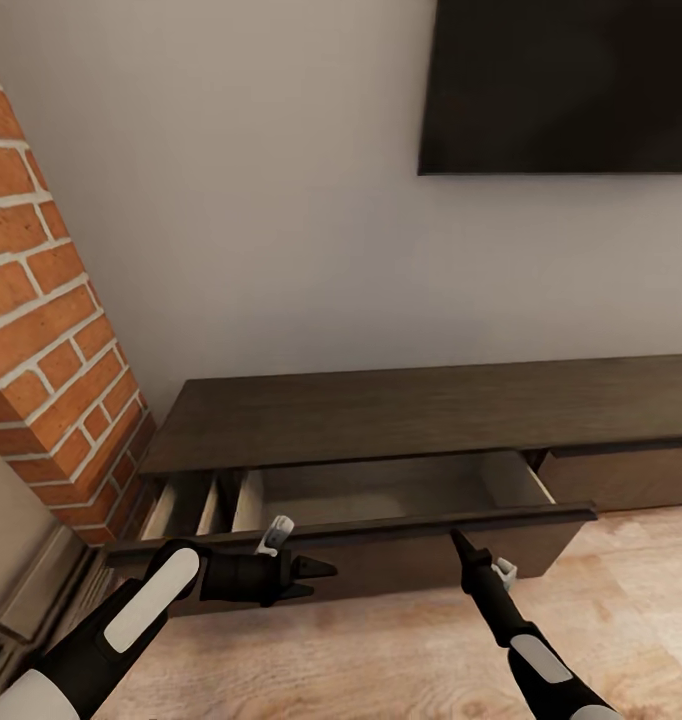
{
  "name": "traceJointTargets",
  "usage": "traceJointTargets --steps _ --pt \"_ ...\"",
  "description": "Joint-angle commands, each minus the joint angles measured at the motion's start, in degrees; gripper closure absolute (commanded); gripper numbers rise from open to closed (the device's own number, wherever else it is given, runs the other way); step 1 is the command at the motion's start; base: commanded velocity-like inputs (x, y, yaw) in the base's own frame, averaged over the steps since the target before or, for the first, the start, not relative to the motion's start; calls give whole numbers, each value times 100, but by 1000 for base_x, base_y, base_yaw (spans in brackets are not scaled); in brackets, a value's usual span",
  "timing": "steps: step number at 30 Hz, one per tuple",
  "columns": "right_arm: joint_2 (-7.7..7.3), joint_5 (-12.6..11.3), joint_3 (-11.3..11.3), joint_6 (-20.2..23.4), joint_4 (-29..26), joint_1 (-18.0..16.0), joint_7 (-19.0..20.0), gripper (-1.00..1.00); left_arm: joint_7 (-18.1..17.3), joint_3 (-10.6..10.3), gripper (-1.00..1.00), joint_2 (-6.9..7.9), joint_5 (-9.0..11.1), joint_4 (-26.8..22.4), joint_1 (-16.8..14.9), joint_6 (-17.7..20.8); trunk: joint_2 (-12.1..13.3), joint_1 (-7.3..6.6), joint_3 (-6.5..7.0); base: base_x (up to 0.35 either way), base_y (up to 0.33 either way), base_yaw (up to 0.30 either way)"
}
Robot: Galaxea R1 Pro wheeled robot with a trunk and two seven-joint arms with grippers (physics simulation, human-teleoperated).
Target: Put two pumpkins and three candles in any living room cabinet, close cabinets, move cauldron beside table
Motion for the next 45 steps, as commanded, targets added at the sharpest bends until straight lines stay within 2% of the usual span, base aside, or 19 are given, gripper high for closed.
traceJointTargets --steps 1,21,45 --pt "-5 -89 -58 52 202 -1 14 100 -50 -7 -100 5 -44 -6 -4 1 -2 -1 -5 -50 -58 0" --pt "-5 -89 -58 52 221 -1 14 100 -50 -11 -100 5 -44 -27 -4 -5 -2 -1 -5 -31 -5 0" --pt "-5 -89 -58 52 221 -1 14 100 -49 -12 -100 5 -44 -30 -4 -6 -2 -1 -5 -94 0 0"
